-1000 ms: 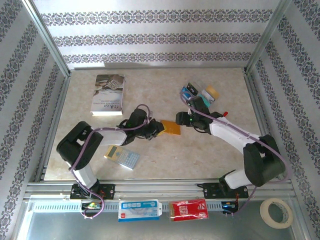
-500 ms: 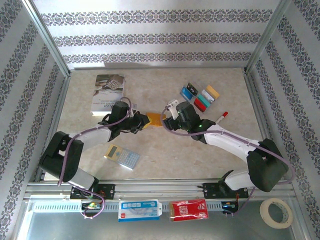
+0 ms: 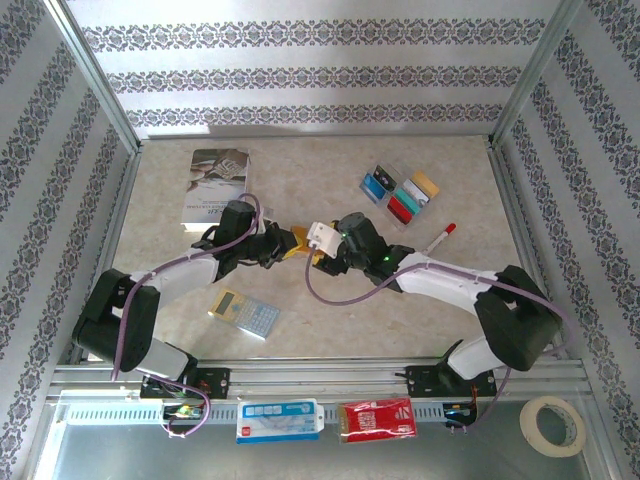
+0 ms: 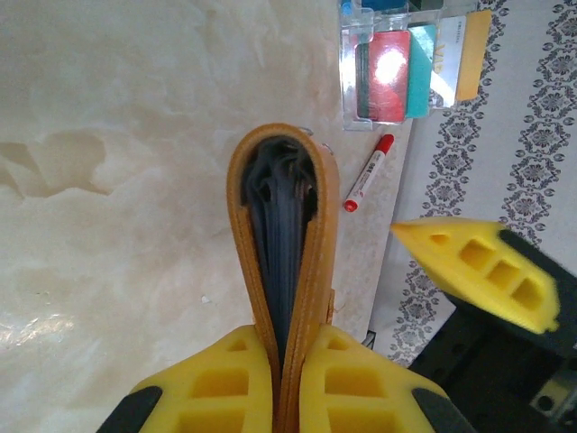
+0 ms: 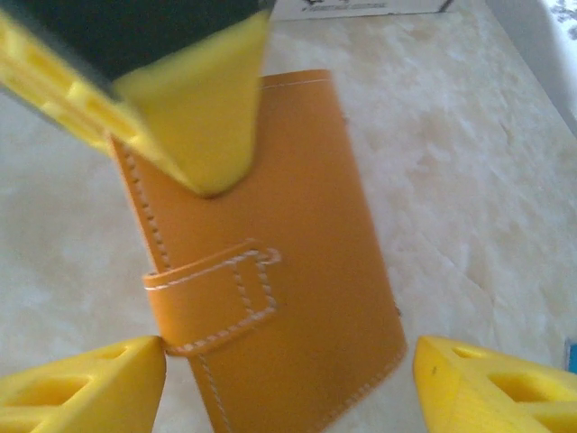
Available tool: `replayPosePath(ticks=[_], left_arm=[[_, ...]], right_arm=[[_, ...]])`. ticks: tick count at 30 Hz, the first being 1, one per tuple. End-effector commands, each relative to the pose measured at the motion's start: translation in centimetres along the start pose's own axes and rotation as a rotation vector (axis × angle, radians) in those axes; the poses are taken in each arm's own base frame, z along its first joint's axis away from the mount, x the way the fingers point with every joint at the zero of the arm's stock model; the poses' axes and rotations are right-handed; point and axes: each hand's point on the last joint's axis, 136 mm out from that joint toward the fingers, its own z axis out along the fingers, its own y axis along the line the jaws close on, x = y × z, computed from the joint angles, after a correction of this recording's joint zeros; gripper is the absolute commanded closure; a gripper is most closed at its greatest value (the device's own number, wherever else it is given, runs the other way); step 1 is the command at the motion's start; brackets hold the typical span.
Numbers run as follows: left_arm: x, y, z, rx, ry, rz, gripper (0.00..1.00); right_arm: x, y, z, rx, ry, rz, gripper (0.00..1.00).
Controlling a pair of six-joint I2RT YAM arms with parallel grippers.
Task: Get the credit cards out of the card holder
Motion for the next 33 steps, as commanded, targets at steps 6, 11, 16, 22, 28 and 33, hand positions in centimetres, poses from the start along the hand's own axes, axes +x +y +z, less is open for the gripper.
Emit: replayPosePath(ticks=[6,11,16,22,28,33], left_arm=[[-0.7,-1.4,-0.4,0.019,-0.01,0.002,0.93],[-0.8,-1.1,-0.3,0.016,-0.013,-0.016,0.93],[-1.3,-1.2,-0.3,0.013,-0.028,-0.029,0.84],[-3.8,-0.6,-1.6,-0.001,-0.084,-0.063,0.61],[-7.4,0.9,-4.1,-0.013,-0.191,-0.076,0.42],[-8.0,2.7,-5.4,-0.058,-0.218,-0.068,0.36]], right_arm=[[-1.1,0.7,2.7,0.012,-0.043,-0.211,0.32],[-1.0,-0.2,3.2,0.093,-0.078,-0.227,0.43],[-0.8,-0.3,3.2,0.123,-0.09,-0.237,0.58],[-0.2,-0.5,1.7,0.111,-0.103,-0.139,0.71],[-0.1,0.0,0.1,0.001,-0.119,0.172,0.71],[-0.7,1.0,0.3,-0.103,-0.11,0.462,0.75]])
